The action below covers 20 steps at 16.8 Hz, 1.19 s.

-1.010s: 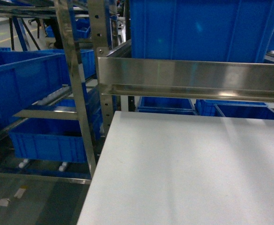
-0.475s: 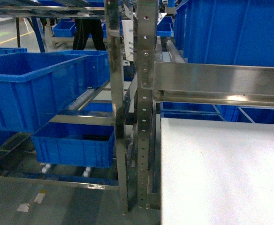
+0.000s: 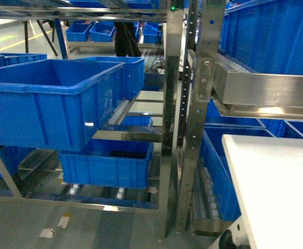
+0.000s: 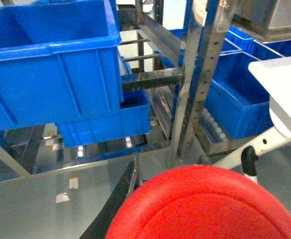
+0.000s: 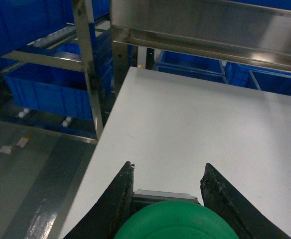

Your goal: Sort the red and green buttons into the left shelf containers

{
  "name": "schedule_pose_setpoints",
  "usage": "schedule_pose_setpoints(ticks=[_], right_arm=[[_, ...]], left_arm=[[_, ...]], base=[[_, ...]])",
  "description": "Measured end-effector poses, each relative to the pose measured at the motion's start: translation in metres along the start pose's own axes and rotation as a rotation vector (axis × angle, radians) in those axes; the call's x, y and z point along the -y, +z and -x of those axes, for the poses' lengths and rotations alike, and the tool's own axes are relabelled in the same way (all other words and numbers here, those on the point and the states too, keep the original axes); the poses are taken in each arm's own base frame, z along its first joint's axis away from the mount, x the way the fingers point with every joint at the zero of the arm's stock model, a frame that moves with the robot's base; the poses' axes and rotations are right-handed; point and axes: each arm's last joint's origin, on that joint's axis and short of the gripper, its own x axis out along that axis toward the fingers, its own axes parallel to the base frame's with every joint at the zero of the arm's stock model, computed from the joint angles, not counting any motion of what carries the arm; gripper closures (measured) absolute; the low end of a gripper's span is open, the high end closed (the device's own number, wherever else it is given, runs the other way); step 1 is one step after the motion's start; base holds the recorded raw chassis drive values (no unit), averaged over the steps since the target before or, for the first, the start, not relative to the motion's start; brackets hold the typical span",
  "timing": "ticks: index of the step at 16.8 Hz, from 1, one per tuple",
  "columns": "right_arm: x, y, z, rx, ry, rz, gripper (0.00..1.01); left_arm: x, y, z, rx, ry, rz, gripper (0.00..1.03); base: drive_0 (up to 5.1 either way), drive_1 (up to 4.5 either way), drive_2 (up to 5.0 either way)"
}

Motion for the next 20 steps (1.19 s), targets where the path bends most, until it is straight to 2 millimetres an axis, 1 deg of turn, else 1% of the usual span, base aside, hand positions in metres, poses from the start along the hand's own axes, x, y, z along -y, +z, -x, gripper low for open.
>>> schedule_pose_setpoints(ticks=[20], right_arm=[[0.0000, -0.0004, -0.0005, -0.005, 0.001, -0.001, 0.67]], left_arm=[[0.0000, 0.0004, 0.0000, 0.004, 0.000, -0.011, 0.76]], base=[[-5.0, 2.44, 2.4]])
